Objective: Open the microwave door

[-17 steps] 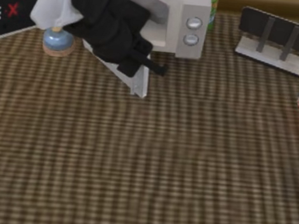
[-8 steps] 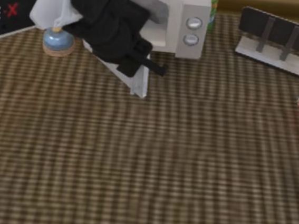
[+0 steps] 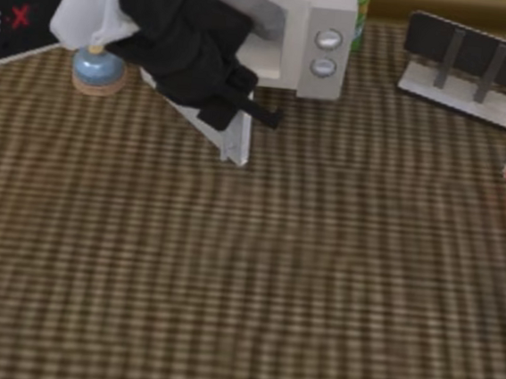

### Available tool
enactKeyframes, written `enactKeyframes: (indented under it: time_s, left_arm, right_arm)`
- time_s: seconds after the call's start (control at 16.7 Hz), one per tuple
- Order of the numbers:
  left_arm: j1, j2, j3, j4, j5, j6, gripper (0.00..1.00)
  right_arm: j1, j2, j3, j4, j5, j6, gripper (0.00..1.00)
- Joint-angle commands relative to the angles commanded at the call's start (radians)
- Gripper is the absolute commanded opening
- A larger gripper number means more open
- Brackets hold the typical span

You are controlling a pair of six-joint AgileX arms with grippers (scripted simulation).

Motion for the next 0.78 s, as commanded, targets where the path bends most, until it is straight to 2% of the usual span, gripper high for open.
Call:
enactKeyframes:
  time_s: [0.18,0.6,0.78]
  left_arm:
    - [-0.004,0.001,-0.004,0.000,0.008,0.000,0.00]
    - [0.051,-0.055,-0.067,-0.002,0.083,0.145,0.00]
    - [0.056,-0.059,-0.073,-0.003,0.089,0.156,0.00]
  right_arm:
    - [0.000,0.000,0.000,0.000,0.000,0.000,1.00]
    - [0.000,0.000,0.000,0.000,0.000,0.000,1.00]
    - [0.000,0.000,0.000,0.000,0.000,0.000,1.00]
